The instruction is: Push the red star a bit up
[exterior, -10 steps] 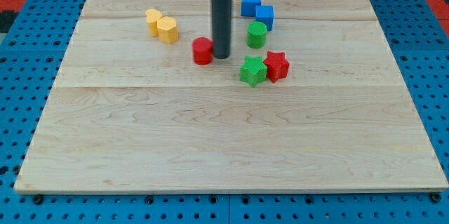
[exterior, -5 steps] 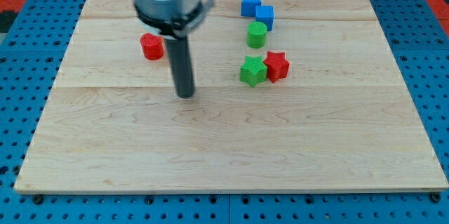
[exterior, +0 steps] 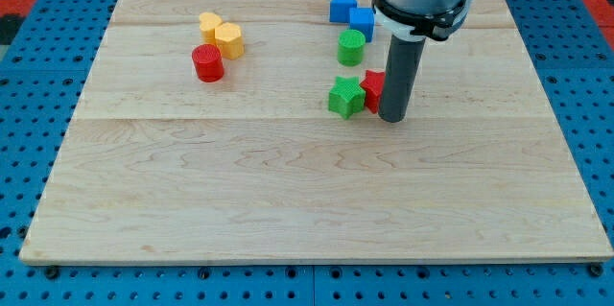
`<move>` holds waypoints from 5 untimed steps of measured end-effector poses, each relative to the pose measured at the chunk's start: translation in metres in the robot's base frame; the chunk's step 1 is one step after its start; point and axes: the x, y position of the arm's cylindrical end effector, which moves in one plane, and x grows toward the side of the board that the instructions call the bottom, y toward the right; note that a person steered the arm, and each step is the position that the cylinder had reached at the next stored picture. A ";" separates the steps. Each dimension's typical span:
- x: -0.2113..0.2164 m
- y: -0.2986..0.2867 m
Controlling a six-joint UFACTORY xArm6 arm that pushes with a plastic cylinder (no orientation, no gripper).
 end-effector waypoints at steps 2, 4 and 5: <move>-0.019 0.000; -0.032 0.018; -0.034 0.033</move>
